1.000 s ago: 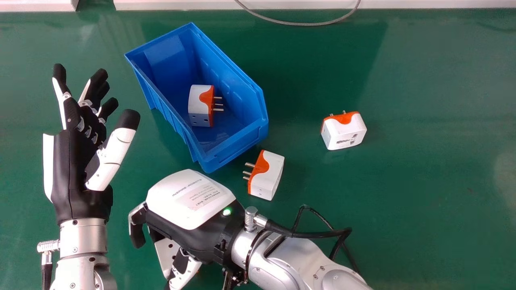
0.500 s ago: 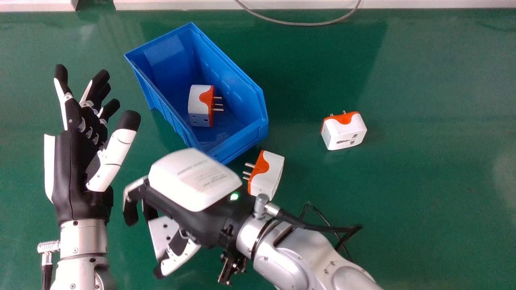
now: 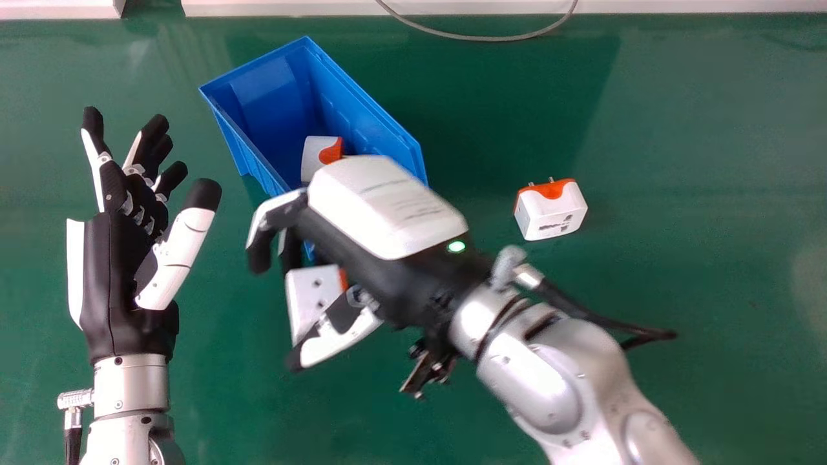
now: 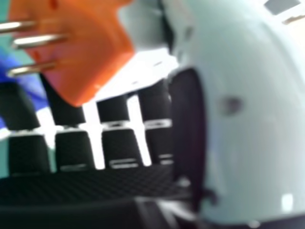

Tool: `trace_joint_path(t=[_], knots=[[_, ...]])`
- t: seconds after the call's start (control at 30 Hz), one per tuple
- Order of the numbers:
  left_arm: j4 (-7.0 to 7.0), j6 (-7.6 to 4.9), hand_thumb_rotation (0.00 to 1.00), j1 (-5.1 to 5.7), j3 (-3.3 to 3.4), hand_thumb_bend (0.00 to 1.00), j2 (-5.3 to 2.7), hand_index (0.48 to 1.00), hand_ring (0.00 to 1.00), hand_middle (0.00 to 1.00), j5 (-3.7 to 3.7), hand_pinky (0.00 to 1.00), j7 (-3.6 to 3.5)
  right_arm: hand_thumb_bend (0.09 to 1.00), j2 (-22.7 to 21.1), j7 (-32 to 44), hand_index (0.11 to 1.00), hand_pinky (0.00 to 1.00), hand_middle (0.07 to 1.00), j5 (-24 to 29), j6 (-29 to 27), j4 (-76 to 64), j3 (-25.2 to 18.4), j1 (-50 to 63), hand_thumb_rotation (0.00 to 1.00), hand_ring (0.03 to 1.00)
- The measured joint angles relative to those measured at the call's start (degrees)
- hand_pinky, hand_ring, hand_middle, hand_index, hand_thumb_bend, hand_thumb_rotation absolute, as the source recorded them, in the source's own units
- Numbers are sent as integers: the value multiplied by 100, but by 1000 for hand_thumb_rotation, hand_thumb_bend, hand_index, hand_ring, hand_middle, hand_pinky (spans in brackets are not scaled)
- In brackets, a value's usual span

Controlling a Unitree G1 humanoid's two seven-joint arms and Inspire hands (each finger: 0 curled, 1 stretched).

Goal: Pick all objects and put in blue box

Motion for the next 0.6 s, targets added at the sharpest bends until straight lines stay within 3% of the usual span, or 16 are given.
trace_joint_path(t=[0.37, 0.47, 0.5, 0.6], knots=[[-2, 6, 528, -3, 11, 835, -9, 913, 938, 921, -43, 896, -16, 512, -72, -194, 510, 208, 472, 230, 166, -215, -819, -101, 0, 385], [10, 2, 533, -18, 18, 830, -8, 913, 937, 920, -26, 894, 0, 512, -74, -531, 498, 198, 486, 411, -11, 190, -1011, -404, 0, 399], [16, -6, 535, -28, 16, 829, -7, 913, 936, 920, 19, 893, 16, 512, -85, -647, 495, 194, 489, 449, -80, 400, -1042, -548, 0, 403], [33, -12, 535, -34, 21, 829, -7, 913, 936, 920, 24, 893, 39, 512, -102, -754, 495, 194, 489, 472, -161, 678, -1058, -747, 0, 403]])
